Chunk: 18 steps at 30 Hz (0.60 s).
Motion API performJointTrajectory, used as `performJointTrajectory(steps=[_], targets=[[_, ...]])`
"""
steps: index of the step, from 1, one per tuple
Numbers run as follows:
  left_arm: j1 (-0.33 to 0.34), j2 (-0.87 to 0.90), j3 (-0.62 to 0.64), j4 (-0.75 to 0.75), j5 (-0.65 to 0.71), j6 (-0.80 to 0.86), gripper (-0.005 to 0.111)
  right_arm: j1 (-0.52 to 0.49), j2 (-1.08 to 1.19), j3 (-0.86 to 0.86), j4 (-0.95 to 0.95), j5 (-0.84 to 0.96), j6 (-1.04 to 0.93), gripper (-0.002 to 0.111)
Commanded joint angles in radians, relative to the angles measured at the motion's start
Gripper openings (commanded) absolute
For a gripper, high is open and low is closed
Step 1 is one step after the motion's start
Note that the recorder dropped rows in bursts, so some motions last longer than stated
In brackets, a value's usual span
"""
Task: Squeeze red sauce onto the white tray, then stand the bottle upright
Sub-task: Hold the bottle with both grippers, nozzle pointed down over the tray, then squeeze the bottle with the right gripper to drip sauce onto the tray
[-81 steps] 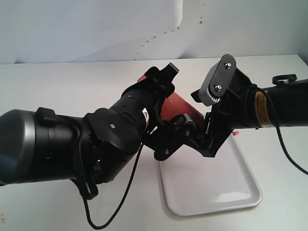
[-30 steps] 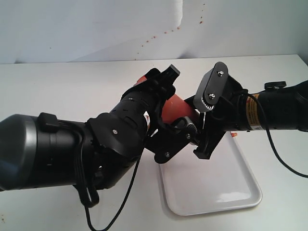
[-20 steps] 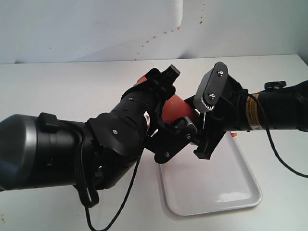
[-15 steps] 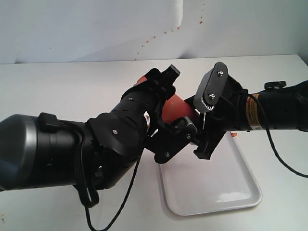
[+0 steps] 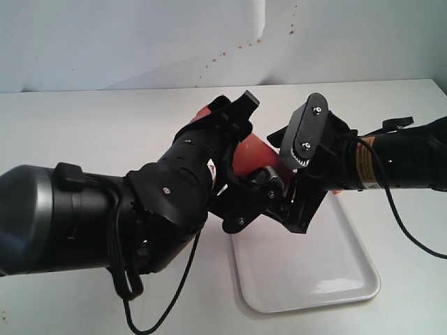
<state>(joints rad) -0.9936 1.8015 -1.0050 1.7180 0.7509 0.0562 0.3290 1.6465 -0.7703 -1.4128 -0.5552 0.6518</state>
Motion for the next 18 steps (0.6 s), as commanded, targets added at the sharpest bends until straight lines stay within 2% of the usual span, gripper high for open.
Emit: performJointTrajectory(steps=[1,7,13,15,18], targets=[[-0.011,-0.022,-0.012,0.026,0.054,-0.023,0.0,0.0,-0.001,0.0,0.076,0.0,-0.045,0.105],[-0.056,-0.022,-0.012,0.026,0.058,-0.025,0.0,0.0,-0.001,0.0,0.109,-0.007,-0.045,0.105],[-0.057,-0.022,-0.012,0.026,0.073,-0.025,0.0,0.001,-0.001,0.0,0.116,-0.044,0.024,0.104],[-0.057,-0.022,-0.012,0.026,0.073,-0.027,0.0,0.001,0.0,0.0,0.116,-0.038,0.041,0.089],[-0.057,-0.022,-0.012,0.026,0.073,-0.027,0.0,0.001,0.0,0.0,-0.013,-0.034,0.041,0.018]])
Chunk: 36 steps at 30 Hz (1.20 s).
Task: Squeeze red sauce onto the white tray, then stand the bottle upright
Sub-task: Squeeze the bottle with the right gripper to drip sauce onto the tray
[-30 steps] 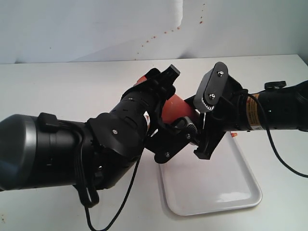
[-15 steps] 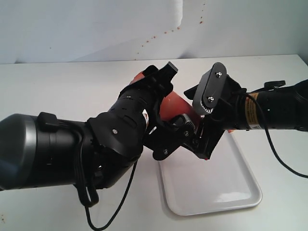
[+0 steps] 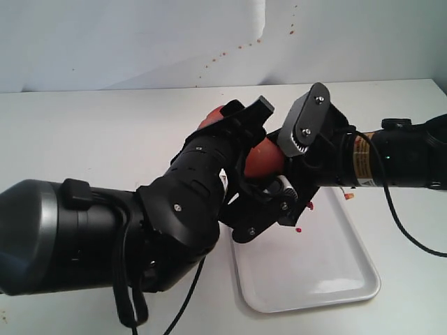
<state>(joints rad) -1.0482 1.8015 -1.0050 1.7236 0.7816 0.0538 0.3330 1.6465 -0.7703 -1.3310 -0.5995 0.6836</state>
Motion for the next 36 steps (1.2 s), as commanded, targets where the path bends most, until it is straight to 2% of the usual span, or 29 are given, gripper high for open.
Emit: performJointTrajectory(steps=[1,20,22,24,26,28,30,32,33,36], targets=[[-0.002,-0.022,-0.012,0.021,0.042,-0.027,0.0,-0.003,0.0,0.0,-0.124,0.011,0.007,0.001],[-0.002,-0.022,-0.012,0.021,0.048,-0.03,0.0,-0.003,0.0,0.0,-0.124,-0.003,0.005,0.001],[-0.002,-0.022,-0.012,0.021,0.05,-0.03,0.0,-0.003,0.0,0.0,-0.115,-0.034,0.005,0.004],[-0.002,-0.022,-0.012,0.021,0.062,-0.03,0.0,-0.003,0.0,0.0,-0.098,-0.082,0.005,0.012],[-0.002,-0.022,-0.012,0.021,0.064,-0.03,0.0,-0.003,0.0,0.0,-0.07,-0.111,0.005,0.027],[-0.002,-0.022,-0.012,0.021,0.069,-0.03,0.0,-0.003,0.0,0.0,-0.065,-0.121,0.005,0.05],[-0.002,-0.022,-0.012,0.021,0.084,-0.022,0.0,-0.003,0.0,0.0,-0.062,-0.121,0.005,0.078],[-0.002,-0.022,-0.012,0.021,0.089,-0.02,0.0,-0.003,0.0,0.0,-0.04,-0.119,0.005,0.098],[-0.002,-0.022,-0.012,0.021,0.089,-0.02,0.0,-0.003,0.0,0.0,-0.022,-0.119,0.005,0.105],[-0.002,-0.022,-0.012,0.021,0.089,-0.018,0.0,-0.003,0.0,0.0,0.02,-0.124,0.005,0.105]])
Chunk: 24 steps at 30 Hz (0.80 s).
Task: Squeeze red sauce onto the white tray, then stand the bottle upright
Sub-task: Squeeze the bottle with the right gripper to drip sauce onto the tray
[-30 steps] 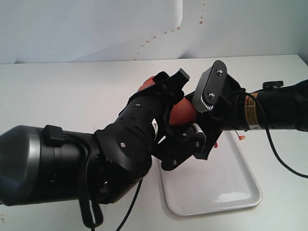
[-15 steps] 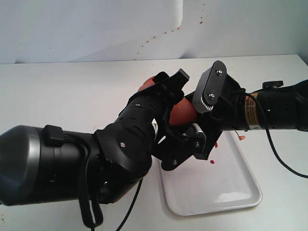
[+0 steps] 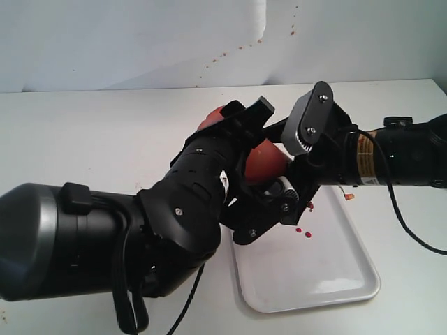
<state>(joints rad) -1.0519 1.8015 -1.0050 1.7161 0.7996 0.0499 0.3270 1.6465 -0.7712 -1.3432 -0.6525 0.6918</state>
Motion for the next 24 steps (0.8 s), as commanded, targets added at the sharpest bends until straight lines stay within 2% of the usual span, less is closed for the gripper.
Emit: performJointTrajectory(steps=[1,14,17,20,24], targets=[[0.002,-0.022,-0.012,0.028,0.071,-0.014,0.0,0.003,0.0,0.001,0.032,-0.071,-0.003,0.105],[0.002,-0.022,-0.012,0.028,0.073,0.012,0.0,0.003,0.0,0.001,-0.006,0.029,-0.003,0.105],[0.002,-0.022,-0.012,0.028,0.073,0.012,0.0,0.003,0.0,0.001,-0.028,0.036,0.025,0.102],[0.002,-0.022,-0.012,0.028,0.073,0.012,0.0,0.003,0.0,0.001,-0.108,0.058,0.066,0.086],[0.002,-0.022,-0.012,0.028,0.071,0.011,0.0,0.031,0.0,0.001,-0.194,0.101,0.068,0.04]])
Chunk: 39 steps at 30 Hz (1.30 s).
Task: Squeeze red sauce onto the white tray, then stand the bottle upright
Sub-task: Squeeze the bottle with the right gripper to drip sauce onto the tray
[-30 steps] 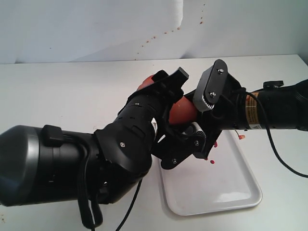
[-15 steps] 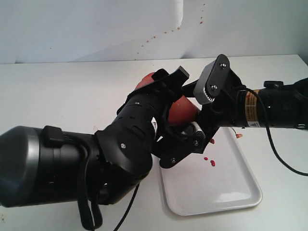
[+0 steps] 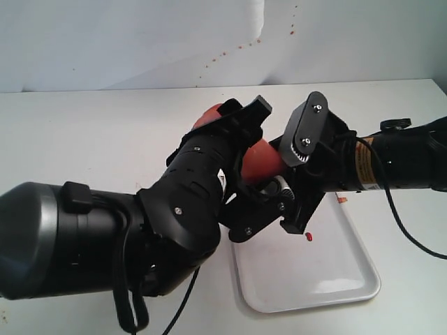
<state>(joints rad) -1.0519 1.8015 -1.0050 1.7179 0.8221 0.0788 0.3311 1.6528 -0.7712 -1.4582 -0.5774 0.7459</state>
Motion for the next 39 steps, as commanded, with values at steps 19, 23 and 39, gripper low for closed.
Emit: performJointTrajectory(steps=[19,23,39], targets=[[0.002,-0.022,-0.012,0.027,0.048,-0.021,0.0,0.135,-0.006,0.001,-0.056,0.118,-0.02,0.0],[0.002,-0.022,-0.012,0.027,0.048,-0.024,0.0,0.135,-0.006,0.001,-0.056,0.137,-0.02,0.0],[0.002,-0.022,-0.012,0.0,0.048,-0.026,0.0,0.135,-0.006,0.001,-0.056,0.133,-0.043,0.006]])
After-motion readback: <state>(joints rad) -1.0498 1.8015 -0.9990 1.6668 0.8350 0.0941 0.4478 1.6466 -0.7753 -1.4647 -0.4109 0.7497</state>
